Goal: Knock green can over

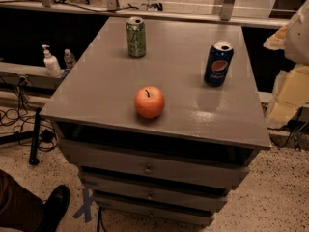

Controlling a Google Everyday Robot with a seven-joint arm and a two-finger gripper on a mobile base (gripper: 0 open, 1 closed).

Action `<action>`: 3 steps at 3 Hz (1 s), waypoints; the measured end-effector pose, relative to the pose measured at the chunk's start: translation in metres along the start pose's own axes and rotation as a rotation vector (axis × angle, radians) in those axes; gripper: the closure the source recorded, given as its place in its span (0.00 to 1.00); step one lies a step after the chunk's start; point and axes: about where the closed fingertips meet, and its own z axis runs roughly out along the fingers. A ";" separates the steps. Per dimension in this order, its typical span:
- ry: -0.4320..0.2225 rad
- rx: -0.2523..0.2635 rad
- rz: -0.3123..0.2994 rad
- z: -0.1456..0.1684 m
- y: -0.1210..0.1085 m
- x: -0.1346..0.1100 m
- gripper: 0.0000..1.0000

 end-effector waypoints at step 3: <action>-0.143 -0.016 -0.032 0.021 -0.009 -0.073 0.00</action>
Offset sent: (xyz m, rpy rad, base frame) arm 0.0323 0.0533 -0.0106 0.1153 -0.0064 0.0671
